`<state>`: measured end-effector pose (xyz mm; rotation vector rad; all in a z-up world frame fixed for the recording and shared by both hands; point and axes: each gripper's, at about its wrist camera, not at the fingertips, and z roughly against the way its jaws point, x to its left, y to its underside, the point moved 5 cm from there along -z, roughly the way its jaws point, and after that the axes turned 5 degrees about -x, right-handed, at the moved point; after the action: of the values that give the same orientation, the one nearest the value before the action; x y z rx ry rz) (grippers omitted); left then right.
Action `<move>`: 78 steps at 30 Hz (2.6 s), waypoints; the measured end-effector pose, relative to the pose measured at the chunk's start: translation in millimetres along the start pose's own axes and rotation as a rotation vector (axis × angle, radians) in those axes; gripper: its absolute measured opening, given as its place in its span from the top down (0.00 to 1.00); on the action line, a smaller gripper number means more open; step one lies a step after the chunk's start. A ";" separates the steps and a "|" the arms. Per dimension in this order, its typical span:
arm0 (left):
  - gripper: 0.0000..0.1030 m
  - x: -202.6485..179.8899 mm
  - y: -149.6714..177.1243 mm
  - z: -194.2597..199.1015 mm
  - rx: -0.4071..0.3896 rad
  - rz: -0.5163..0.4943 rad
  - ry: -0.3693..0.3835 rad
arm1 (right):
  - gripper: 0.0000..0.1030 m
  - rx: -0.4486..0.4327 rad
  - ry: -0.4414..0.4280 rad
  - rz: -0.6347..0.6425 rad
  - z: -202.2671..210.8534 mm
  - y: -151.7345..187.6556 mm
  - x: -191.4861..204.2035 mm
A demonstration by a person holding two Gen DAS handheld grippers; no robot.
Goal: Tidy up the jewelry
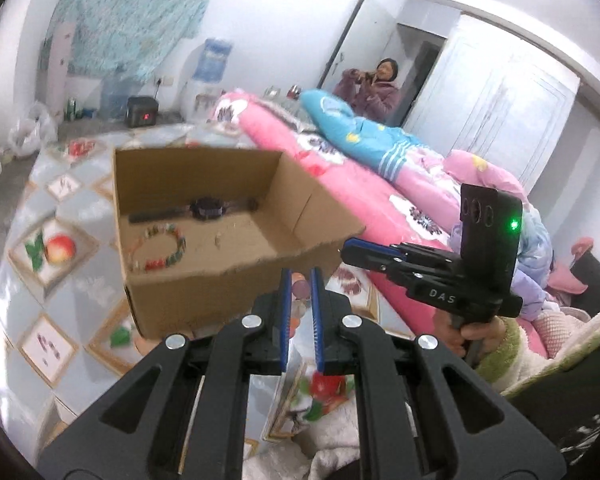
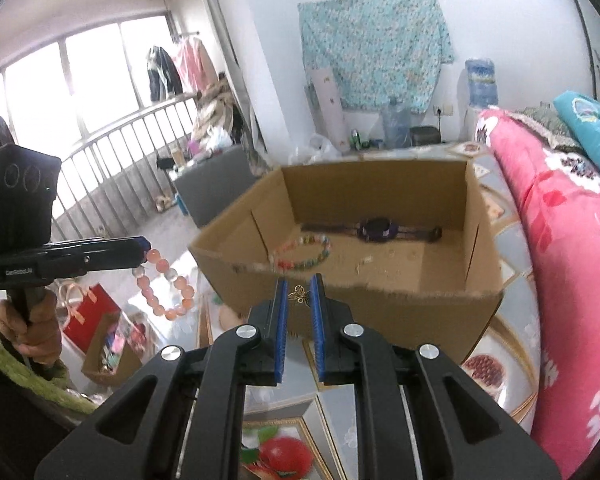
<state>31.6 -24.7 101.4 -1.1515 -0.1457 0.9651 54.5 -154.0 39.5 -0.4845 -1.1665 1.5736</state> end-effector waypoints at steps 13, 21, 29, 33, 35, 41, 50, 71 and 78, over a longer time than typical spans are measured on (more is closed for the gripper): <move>0.92 31.8 -56.2 -44.0 -0.001 0.005 -0.023 | 0.89 0.183 0.129 0.096 -58.6 -53.3 -48.3; 0.92 64.8 -52.4 -88.4 0.091 0.051 -0.045 | 0.88 0.441 0.220 0.063 -119.1 -39.9 -89.7; 0.92 71.5 -51.5 -103.2 0.122 0.055 -0.034 | 0.82 0.382 0.271 0.046 -111.3 -57.7 -107.2; 0.92 68.3 -51.4 -113.1 0.145 0.050 -0.022 | 0.81 0.269 0.267 -0.015 -86.7 -74.4 -114.6; 0.92 65.4 -51.1 -120.2 0.160 0.054 -0.010 | 0.79 0.215 0.270 -0.046 -72.2 -79.0 -117.4; 0.92 49.5 -45.4 -155.1 0.247 0.087 0.053 | 0.77 0.134 0.264 -0.116 -45.6 -75.8 -124.9; 0.71 32.5 -28.1 -196.1 0.357 0.089 0.042 | 0.77 0.107 0.253 -0.160 -34.3 -67.8 -143.0; 0.18 129.2 -57.1 -51.2 0.069 0.114 -0.467 | 0.46 0.179 0.253 -0.287 -51.4 -34.7 -149.1; 0.18 158.0 -9.9 -73.0 0.192 0.298 -0.418 | 0.42 0.283 0.241 -0.381 -66.7 -3.3 -145.7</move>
<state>173.7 35.0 19.9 -0.7955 -0.2146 1.4477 159.8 -256.9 -23.8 -0.2382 -0.7826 1.2808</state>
